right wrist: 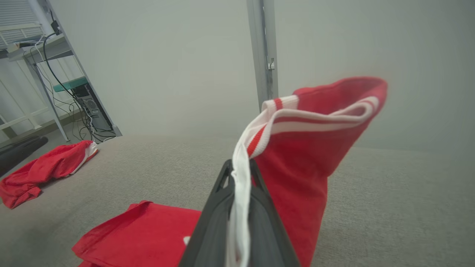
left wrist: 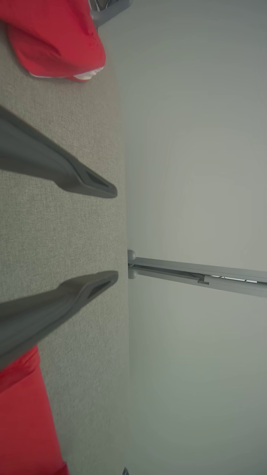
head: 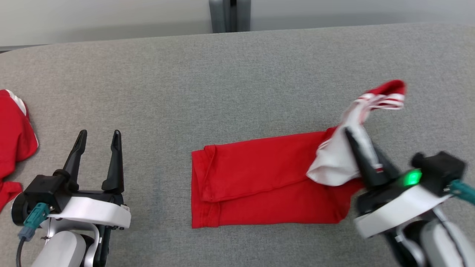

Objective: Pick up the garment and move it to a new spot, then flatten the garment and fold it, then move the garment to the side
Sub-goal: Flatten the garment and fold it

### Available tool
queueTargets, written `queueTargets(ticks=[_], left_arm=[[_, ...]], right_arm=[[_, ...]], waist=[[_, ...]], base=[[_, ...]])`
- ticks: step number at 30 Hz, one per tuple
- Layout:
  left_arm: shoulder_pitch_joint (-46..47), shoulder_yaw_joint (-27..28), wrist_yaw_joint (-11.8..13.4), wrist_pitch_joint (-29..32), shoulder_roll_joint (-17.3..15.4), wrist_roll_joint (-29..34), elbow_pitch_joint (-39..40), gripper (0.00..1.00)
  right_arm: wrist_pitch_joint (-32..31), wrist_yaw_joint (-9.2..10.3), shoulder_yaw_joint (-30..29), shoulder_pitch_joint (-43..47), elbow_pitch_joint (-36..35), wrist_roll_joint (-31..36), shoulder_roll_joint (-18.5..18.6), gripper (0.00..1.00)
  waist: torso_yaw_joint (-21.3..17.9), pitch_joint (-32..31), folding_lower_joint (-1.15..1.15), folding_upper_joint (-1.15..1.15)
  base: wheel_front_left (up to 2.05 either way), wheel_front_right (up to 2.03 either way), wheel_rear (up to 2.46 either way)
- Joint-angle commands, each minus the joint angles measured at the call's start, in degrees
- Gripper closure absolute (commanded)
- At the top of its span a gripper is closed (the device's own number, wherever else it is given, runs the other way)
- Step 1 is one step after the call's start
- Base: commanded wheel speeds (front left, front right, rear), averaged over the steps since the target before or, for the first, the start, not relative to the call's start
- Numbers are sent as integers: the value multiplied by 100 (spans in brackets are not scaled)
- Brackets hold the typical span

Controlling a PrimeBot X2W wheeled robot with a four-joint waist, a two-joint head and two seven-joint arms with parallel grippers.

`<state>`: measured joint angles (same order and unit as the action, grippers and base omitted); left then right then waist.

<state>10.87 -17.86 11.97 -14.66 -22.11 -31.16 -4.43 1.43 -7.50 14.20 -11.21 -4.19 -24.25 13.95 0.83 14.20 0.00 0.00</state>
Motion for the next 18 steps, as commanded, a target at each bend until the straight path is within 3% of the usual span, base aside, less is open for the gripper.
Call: queueTargets(ticks=[1, 6, 11, 18], left_arm=[[74, -32, -33, 11, 15, 33, -7, 0], [150, -83, -40, 10, 49, 25, -24, 0], [193, -185, -87, 3, 141, 39, -105, 0], [359, -288, -183, -8, 249, 53, -259, 0]], right_arm=[[-170, 2, 285, 39, -229, -23, -158, 100], [-279, 2, 1026, -196, -109, -98, -663, 100], [-12, 2, 1708, -606, 816, -194, -911, 100], [550, 2, 2163, -1125, 2061, -468, -1063, 100]], waist=[[56, -21, 0, 0], [183, -3, 0, 0], [393, 43, 0, 0], [658, 143, 0, 0]], base=[[0, 0, 0], [0, 0, 0], [0, 0, 0], [0, 0, 0]])
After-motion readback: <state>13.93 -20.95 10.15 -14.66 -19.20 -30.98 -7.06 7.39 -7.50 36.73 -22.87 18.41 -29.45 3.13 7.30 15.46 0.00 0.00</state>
